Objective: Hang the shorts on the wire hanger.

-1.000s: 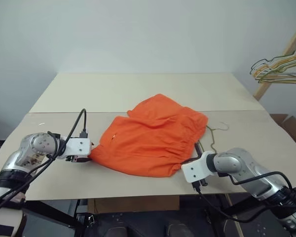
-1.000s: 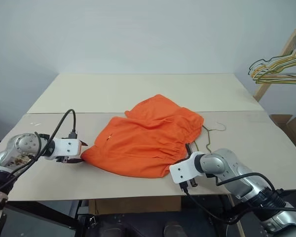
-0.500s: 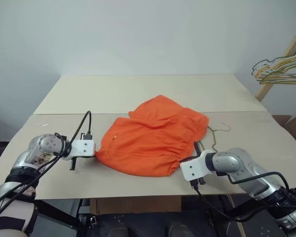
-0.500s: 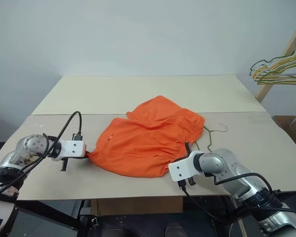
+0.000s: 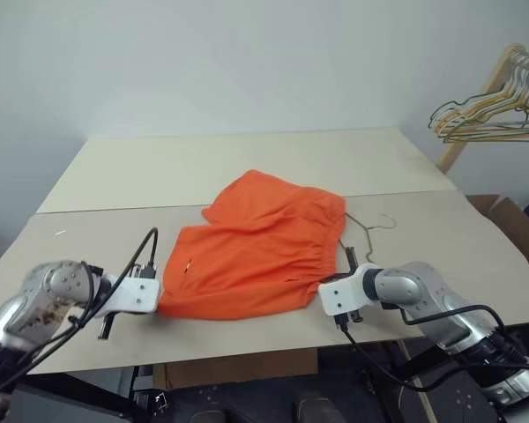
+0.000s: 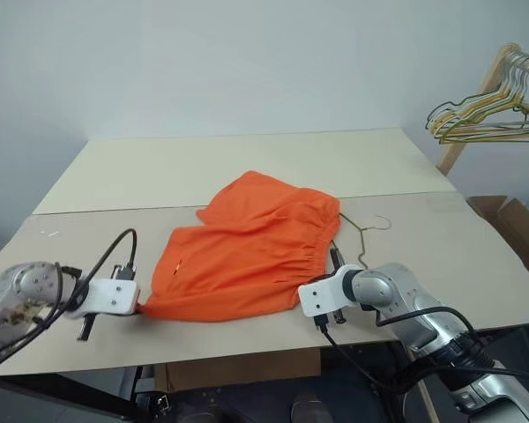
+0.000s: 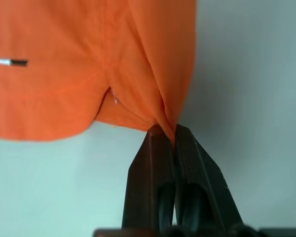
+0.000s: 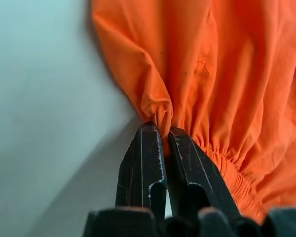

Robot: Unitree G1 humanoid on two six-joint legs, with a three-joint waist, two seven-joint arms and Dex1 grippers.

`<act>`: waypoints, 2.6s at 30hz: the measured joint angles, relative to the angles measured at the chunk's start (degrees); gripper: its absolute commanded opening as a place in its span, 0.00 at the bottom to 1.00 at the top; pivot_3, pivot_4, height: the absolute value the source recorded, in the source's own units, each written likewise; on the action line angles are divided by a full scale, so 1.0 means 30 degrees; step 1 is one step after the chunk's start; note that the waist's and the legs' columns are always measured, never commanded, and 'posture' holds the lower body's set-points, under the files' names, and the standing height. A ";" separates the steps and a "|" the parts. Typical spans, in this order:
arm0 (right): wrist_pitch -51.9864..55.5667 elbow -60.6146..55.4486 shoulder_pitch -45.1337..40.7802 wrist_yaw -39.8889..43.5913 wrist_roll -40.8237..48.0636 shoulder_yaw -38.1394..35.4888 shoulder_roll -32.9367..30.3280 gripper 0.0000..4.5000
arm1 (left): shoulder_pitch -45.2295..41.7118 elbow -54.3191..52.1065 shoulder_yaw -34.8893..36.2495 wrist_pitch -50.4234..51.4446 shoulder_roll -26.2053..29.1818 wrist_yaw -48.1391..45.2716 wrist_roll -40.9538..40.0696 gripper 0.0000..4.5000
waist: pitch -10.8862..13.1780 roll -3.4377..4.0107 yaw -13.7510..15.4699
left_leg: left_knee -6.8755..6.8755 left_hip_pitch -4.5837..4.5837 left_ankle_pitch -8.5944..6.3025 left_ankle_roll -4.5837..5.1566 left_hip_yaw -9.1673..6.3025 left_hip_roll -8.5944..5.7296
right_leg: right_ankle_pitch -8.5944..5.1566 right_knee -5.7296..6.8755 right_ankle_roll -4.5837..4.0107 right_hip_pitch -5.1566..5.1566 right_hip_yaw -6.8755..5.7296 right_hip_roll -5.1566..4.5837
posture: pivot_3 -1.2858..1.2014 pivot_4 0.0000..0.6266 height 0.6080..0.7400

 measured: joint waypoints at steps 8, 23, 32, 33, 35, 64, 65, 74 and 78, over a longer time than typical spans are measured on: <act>-0.2113 0.0033 -0.0043 0.0126 0.1009 -0.0323 -0.0320 0.00 | 0.4438 -0.5809 0.2683 0.5664 0.1357 0.0209 0.0036 0.02 | 0.0009 -0.0014 0.0195 | -0.0001 0.0011 -0.0002 0.0002 0.0002 -0.0007 | -0.0002 -0.0010 -0.0003 0.0018 -0.0008 -0.0007 | 0.50 0.00 1.00; -0.5557 0.0375 0.0128 0.4827 0.5860 -0.0975 -0.2970 0.00 | 0.5065 -0.9412 0.3320 0.8342 0.1792 -0.0023 -0.1642 0.02 | 0.0012 -0.0022 0.0593 | -0.0009 0.0067 -0.0005 0.0008 0.0035 -0.0002 | -0.0004 -0.0014 -0.0016 0.0049 0.0023 -0.0004 | 0.49 0.00 1.00; -0.7816 0.2407 -0.0278 0.5732 0.6499 -0.0897 -0.2567 0.57 | 0.5079 -0.8355 0.3199 0.6801 0.1790 0.0025 -0.1979 0.55 | 0.0010 -0.0027 0.0591 | -0.0010 0.0071 -0.0008 0.0013 0.0057 -0.0002 | -0.0004 -0.0014 -0.0018 0.0045 0.0044 -0.0007 | 0.49 0.00 1.00; -0.7776 0.2370 -0.0220 0.6030 0.7082 -0.1051 -0.2780 0.62 | 0.5338 -0.8240 0.3629 0.6543 0.1789 -0.0155 -0.2279 0.60 | 0.0011 -0.0027 0.0585 | -0.0009 0.0070 -0.0008 0.0013 0.0060 0.0000 | -0.0003 -0.0014 -0.0019 0.0043 0.0047 -0.0007 | 0.49 0.00 1.00; -0.7352 0.2305 0.0091 0.6337 0.7927 -0.1586 -0.3225 0.77 | 0.5621 -0.8157 0.4518 0.6404 0.1791 -0.0465 -0.2774 0.74 | 0.0011 -0.0028 0.0607 | -0.0009 0.0073 -0.0008 0.0014 0.0059 0.0000 | -0.0004 -0.0014 -0.0020 0.0047 0.0046 -0.0011 | 0.49 0.00 1.00; 1.8996 0.4329 -0.3846 -0.4611 1.1946 -0.5900 0.3728 0.78 | -0.3067 -0.5708 0.3716 0.3907 -0.8150 0.3555 -1.0413 1.00 | -0.0015 -0.0041 -0.0349 | -0.0004 0.0020 -0.0018 0.0022 0.0015 -0.0028 | 0.0011 -0.0022 0.0001 0.0026 0.0059 -0.0010 | 0.47 0.00 1.00; 1.9091 0.4783 -0.4029 -0.4918 1.1827 -0.5898 0.3916 0.78 | -0.3079 -0.5759 0.3517 0.3914 -0.8169 0.3594 -1.0421 1.00 | -0.0016 -0.0042 -0.0445 | -0.0006 0.0019 -0.0018 0.0022 0.0007 -0.0028 | 0.0011 -0.0022 0.0001 0.0026 0.0055 -0.0009 | 0.47 0.00 1.00; 1.8886 0.7302 -0.4479 -0.4630 1.1648 -0.5558 0.4585 0.78 | -0.2674 -0.5890 0.2844 0.3523 -0.7508 0.3490 -1.0163 1.00 | -0.0021 -0.0044 -0.0899 | -0.0016 0.0021 -0.0019 0.0024 -0.0020 -0.0030 | 0.0008 -0.0038 0.0006 0.0038 0.0040 -0.0008 | 0.47 0.00 1.00; 1.8376 0.7731 -0.4540 -0.4385 1.1586 -0.5379 0.4721 0.78 | -0.2513 -0.5843 0.2740 0.3420 -0.7319 0.3476 -0.9952 1.00 | -0.0041 -0.0068 -0.0973 | -0.0017 0.0029 -0.0020 0.0026 -0.0031 -0.0027 | 0.0007 -0.0039 0.0008 0.0046 0.0034 -0.0003 | 0.47 0.00 1.00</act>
